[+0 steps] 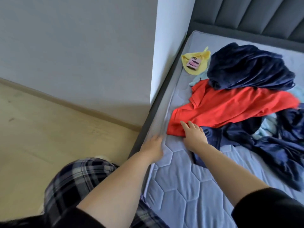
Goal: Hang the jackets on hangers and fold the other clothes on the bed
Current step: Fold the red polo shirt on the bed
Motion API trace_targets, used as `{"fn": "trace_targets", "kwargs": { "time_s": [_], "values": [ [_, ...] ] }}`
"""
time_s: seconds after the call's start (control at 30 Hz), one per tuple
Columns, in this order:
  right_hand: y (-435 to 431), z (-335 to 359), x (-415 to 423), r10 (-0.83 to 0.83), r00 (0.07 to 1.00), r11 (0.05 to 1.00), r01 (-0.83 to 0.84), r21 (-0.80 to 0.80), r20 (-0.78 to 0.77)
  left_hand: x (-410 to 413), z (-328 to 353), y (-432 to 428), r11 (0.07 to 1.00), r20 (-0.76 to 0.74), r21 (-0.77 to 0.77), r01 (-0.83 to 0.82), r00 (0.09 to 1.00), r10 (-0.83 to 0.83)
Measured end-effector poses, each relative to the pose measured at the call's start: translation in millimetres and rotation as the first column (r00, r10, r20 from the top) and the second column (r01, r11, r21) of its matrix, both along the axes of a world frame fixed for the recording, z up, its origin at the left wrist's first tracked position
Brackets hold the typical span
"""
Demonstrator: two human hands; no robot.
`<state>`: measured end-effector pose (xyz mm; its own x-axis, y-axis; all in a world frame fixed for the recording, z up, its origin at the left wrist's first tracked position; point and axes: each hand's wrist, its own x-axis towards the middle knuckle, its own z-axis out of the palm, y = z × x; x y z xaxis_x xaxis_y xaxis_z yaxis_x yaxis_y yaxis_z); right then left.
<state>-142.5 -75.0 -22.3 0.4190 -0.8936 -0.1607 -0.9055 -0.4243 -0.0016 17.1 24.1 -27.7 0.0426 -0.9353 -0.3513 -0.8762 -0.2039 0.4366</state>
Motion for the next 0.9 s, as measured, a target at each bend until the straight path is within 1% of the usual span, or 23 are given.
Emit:
{"fn": "trace_targets", "kwargs": {
  "time_s": [0.07,0.13,0.17,0.2,0.23,0.27,0.3,0.33,0.37,0.4,0.47,0.5,0.53,0.57,0.6,0.63,0.67,0.7,0.73,0.77,0.8,0.83,0.9],
  "values": [
    [-4.1,-9.2,-1.2,-0.038,0.999,0.999,0.038,-0.011,0.039,7.4,-3.0,-2.9,0.999,-0.121,0.053,-0.011,0.993,0.017],
    [-11.0,-12.5,4.7,-0.144,0.980,0.987,0.152,-0.056,0.136,15.5,-0.1,-7.8,0.985,-0.262,0.009,-0.173,0.950,0.170],
    [-13.0,-8.0,11.6,-0.220,0.945,0.972,0.233,-0.027,0.243,20.5,2.8,-11.1,0.961,-0.347,0.006,-0.277,0.901,0.261],
    [-14.9,-1.9,20.4,-0.281,0.887,0.957,0.288,0.038,0.366,26.7,4.9,-15.0,0.921,-0.453,0.027,-0.388,0.817,0.357],
    [-16.7,6.9,29.0,-0.298,0.824,0.954,0.274,0.121,0.481,33.3,7.6,-18.8,0.864,-0.573,0.103,-0.492,0.681,0.456],
    [-18.8,18.5,36.5,-0.264,0.777,0.964,0.191,0.187,0.572,39.9,11.2,-22.7,0.796,-0.672,0.221,-0.564,0.503,0.544],
    [-17.5,35.5,41.2,-0.205,0.760,0.969,0.070,0.235,0.617,47.2,13.6,-26.7,0.732,-0.731,0.342,-0.590,0.322,0.602],
    [-16.6,53.0,42.2,-0.139,0.749,0.955,-0.071,0.288,0.647,55.0,15.3,-31.1,0.684,-0.751,0.436,-0.585,0.181,0.635],
    [-16.6,67.1,38.3,-0.097,0.732,0.907,-0.215,0.363,0.675,62.3,14.3,-35.4,0.652,-0.753,0.504,-0.567,0.082,0.653],
    [-14.7,78.1,32.0,-0.090,0.719,0.823,-0.336,0.458,0.689,67.2,12.8,-39.0,0.632,-0.751,0.550,-0.546,0.008,0.660],
    [-11.4,86.7,18.5,-0.097,0.760,0.630,-0.453,0.631,0.642,68.1,11.0,-44.1,0.617,-0.735,0.632,-0.468,-0.110,0.669],
    [-8.5,85.8,14.3,-0.085,0.790,0.586,-0.453,0.672,0.607,64.3,9.4,-46.3,0.614,-0.718,0.667,-0.423,-0.146,0.680],
    [-7.9,80.9,13.6,-0.071,0.812,0.621,-0.419,0.662,0.579,58.8,9.4,-47.3,0.615,-0.704,0.688,-0.385,-0.147,0.695],
    [-11.5,71.3,14.3,-0.041,0.825,0.712,-0.372,0.596,0.564,53.6,9.7,-47.6,0.623,-0.694,0.697,-0.356,-0.114,0.711],
    [-17.8,59.4,13.9,0.019,0.851,0.844,-0.295,0.448,0.524,48.7,9.7,-47.0,0.630,-0.687,0.699,-0.339,-0.073,0.723],
    [-25.2,46.8,11.5,0.090,0.911,0.931,-0.220,0.292,0.402,45.7,7.5,-46.5,0.634,-0.681,0.696,-0.338,-0.030,0.732],
    [-32.8,36.5,7.4,0.095,0.973,0.971,-0.137,0.196,0.210,43.9,6.6,-45.4,0.633,-0.677,0.691,-0.349,-0.007,0.736],
    [-39.5,25.7,2.7,0.075,0.997,0.985,-0.077,0.154,0.016,43.6,5.0,-44.3,0.630,-0.676,0.685,-0.366,0.002,0.737],
    [-44.0,14.7,-0.6,0.063,0.991,0.989,-0.046,0.142,-0.115,44.0,4.0,-43.5,0.627,-0.678,0.683,-0.374,-0.007,0.735],
    [-47.8,4.6,-1.9,0.054,0.986,0.991,-0.034,0.132,-0.158,45.1,2.1,-43.3,0.629,-0.681,0.680,-0.378,-0.005,0.732],
    [-50.4,-2.1,-0.9,0.038,0.992,0.993,-0.024,0.112,-0.122,45.6,1.6,-42.8,0.632,-0.685,0.678,-0.374,-0.010,0.728],
    [-51.6,-5.9,1.9,0.001,0.999,0.996,0.002,0.087,-0.034,45.3,2.1,-42.4,0.636,-0.688,0.673,-0.378,-0.004,0.726],
    [-50.7,-0.7,15.4,-0.154,0.965,0.988,0.145,0.054,0.213,44.5,3.3,-43.0,0.633,-0.696,0.656,-0.411,-0.005,0.718]
  ]
}}
